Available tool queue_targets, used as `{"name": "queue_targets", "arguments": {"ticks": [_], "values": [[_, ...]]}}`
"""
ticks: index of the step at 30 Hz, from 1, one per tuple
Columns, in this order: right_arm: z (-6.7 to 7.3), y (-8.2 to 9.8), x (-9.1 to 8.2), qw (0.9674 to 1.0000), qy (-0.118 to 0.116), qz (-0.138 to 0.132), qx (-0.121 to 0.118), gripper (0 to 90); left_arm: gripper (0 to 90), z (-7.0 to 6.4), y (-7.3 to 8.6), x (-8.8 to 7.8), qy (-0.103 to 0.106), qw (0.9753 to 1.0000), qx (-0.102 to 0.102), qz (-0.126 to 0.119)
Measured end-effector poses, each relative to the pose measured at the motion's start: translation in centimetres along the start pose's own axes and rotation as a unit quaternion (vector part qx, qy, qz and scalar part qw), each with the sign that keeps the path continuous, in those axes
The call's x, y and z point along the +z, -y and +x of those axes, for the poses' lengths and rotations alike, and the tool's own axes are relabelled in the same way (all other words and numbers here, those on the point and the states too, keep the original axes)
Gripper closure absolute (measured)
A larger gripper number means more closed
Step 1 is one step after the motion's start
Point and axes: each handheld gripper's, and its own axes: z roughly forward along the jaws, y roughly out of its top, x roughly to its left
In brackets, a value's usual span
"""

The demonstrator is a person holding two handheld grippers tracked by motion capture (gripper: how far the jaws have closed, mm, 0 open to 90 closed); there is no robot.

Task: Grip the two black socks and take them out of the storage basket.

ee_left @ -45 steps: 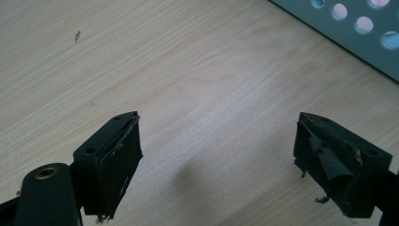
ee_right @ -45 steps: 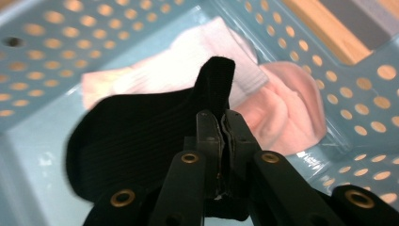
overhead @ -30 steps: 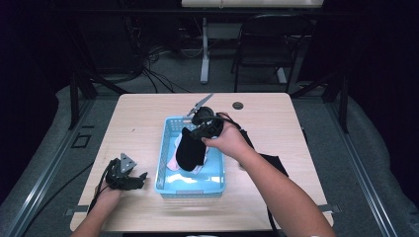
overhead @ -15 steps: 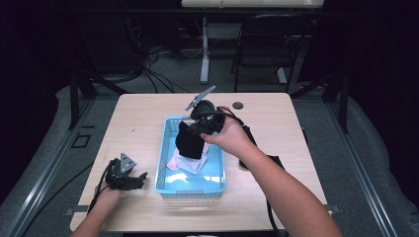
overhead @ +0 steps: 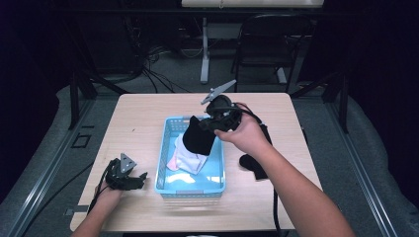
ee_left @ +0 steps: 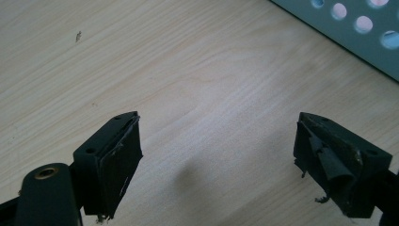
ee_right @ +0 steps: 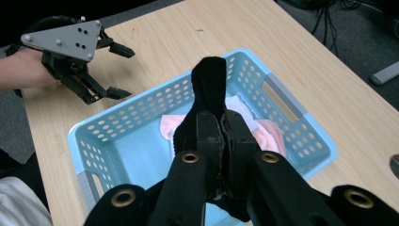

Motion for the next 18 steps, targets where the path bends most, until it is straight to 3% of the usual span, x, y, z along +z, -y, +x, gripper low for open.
{"name": "queue_targets", "arguments": {"ticks": [4, 12, 18], "values": [[-0.5, 0.6, -1.6, 0.9999, 0.007, -0.009, 0.007, 86.9, 15.6, 0.0, 0.0, 0.0, 0.000, 1.0000, -0.001, 0.000], [-2.2, 3.1, -6.6, 0.9980, 0.046, -0.031, 0.031, 86.9, 15.6, -0.1, 0.0, 0.1, -0.003, 1.0000, -0.001, 0.001], [-3.0, 5.2, -8.8, 0.9958, 0.072, -0.030, 0.047, 86.9, 15.6, -0.1, 0.0, 0.1, -0.003, 1.0000, -0.003, 0.003]]}}
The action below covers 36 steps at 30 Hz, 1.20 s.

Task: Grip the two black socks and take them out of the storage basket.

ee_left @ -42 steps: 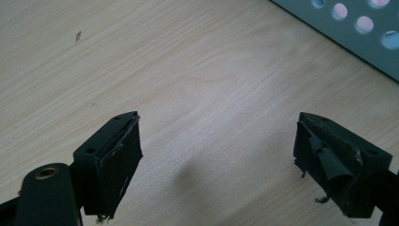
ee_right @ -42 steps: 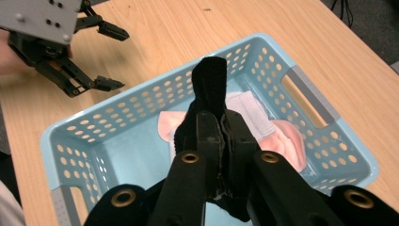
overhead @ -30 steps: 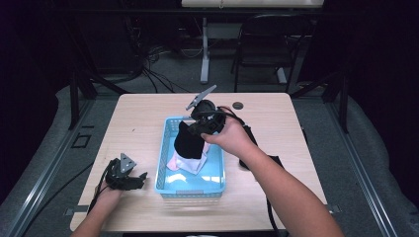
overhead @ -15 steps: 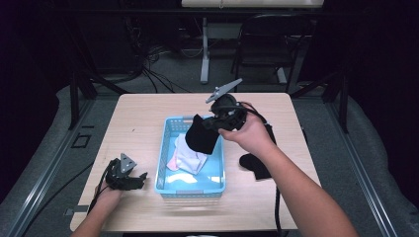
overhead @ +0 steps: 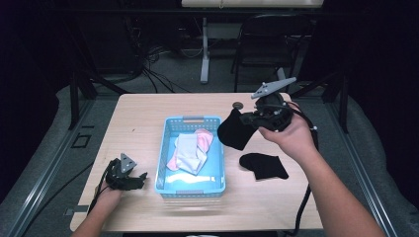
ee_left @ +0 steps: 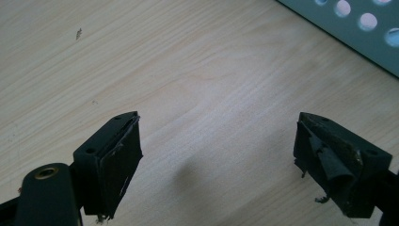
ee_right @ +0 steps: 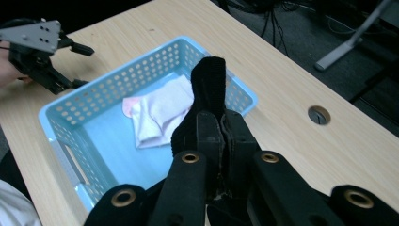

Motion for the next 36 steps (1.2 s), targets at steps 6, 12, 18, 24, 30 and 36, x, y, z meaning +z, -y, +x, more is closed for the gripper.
{"name": "queue_targets", "arguments": {"ticks": [6, 12, 18, 24, 30, 36], "values": [[-0.5, 2.0, -0.6, 0.9998, 0.013, 0.003, 0.013, 86.9, 15.6, 0.0, 0.0, 0.0, 0.001, 1.0000, 0.004, 0.003], [-0.8, 4.4, -0.8, 0.9995, 0.014, 0.002, 0.029, 86.9, 15.6, 0.0, 0.1, 0.0, 0.000, 1.0000, 0.001, 0.003], [-0.5, 5.8, -0.2, 0.9992, 0.010, 0.006, 0.038, 86.9, 15.6, 0.0, 0.0, 0.1, 0.001, 1.0000, 0.003, 0.004], [-0.5, 7.3, 0.7, 0.9987, 0.004, 0.014, 0.048, 86.9, 15.6, 0.0, 0.1, 0.0, 0.001, 1.0000, 0.002, 0.004], [-0.5, 9.2, 2.2, 0.9978, -0.001, 0.025, 0.062, 86.9, 15.6, 0.0, 0.1, 0.1, 0.000, 1.0000, 0.003, 0.004], [-1.9, 11.1, 3.6, 0.9951, 0.012, 0.042, 0.088, 86.8, 15.6, -0.1, 0.1, 0.1, 0.000, 1.0000, 0.003, 0.003]]}}
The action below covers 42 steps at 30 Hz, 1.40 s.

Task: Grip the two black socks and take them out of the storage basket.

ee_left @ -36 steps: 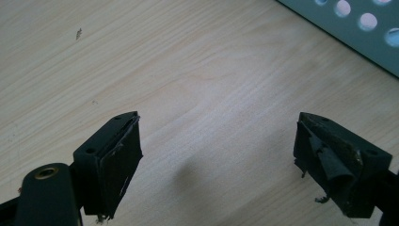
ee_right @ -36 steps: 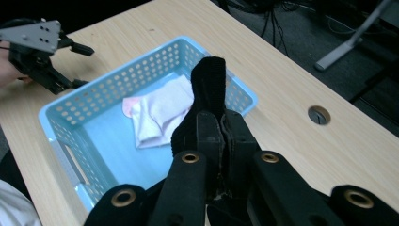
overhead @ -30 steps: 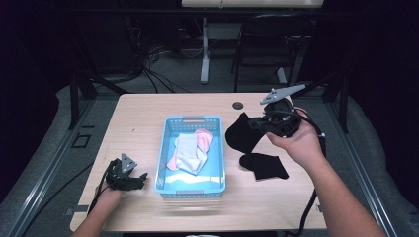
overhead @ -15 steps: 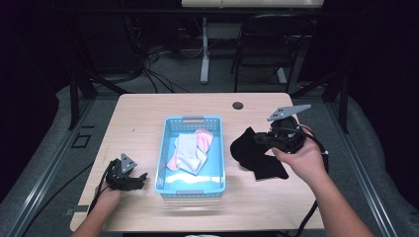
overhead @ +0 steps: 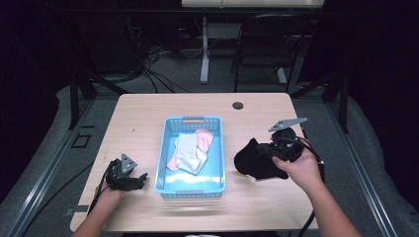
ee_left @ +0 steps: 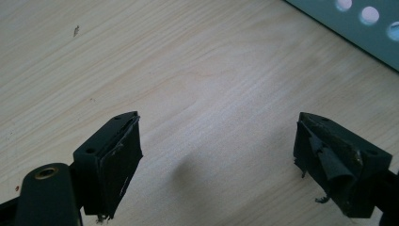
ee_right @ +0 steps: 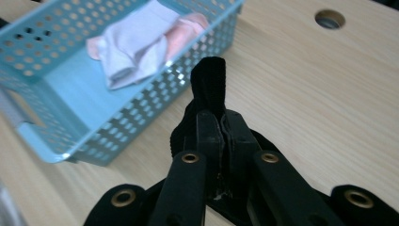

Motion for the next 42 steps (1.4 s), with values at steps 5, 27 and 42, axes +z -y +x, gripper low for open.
{"name": "queue_targets", "arguments": {"ticks": [5, 27, 42], "values": [[-2.5, 1.5, 1.6, 0.9989, 0.030, 0.017, 0.032, 86.7, 15.6, 0.0, 0.0, 0.0, 0.001, 1.0000, 0.002, 0.002], [-6.2, 4.6, 4.1, 0.9918, 0.062, 0.027, 0.108, 58.9, 15.6, -0.1, 0.0, 0.1, 0.000, 1.0000, 0.001, 0.004], [-3.4, 3.6, 4.8, 0.9962, 0.052, 0.015, 0.069, 53.8, 15.6, 0.0, 0.0, 0.0, 0.000, 1.0000, 0.002, 0.003]]}}
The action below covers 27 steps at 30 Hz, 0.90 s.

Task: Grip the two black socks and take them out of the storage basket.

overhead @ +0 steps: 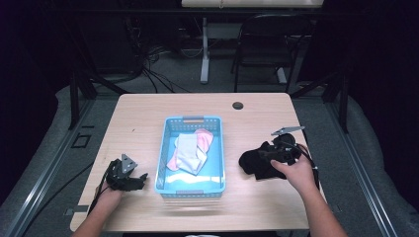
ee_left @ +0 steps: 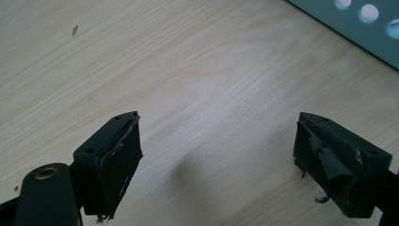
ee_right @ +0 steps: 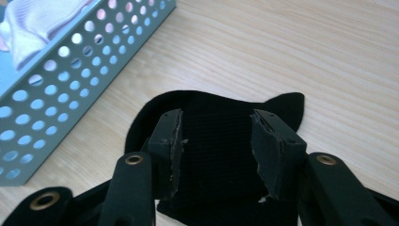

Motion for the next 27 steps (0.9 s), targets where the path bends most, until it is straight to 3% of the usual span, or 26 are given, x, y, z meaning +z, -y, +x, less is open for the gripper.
{"name": "queue_targets", "arguments": {"ticks": [16, 27], "values": [[3.8, 0.1, 0.3, 0.9993, -0.014, -0.010, -0.034, 53.2, 15.6, 0.0, 0.0, 0.0, 0.002, 1.0000, 0.001, 0.000], [4.8, 1.6, 1.0, 0.9993, -0.007, -0.004, -0.036, 53.2, 15.6, 0.0, 0.0, 0.1, 0.002, 1.0000, 0.000, 0.002]]}}
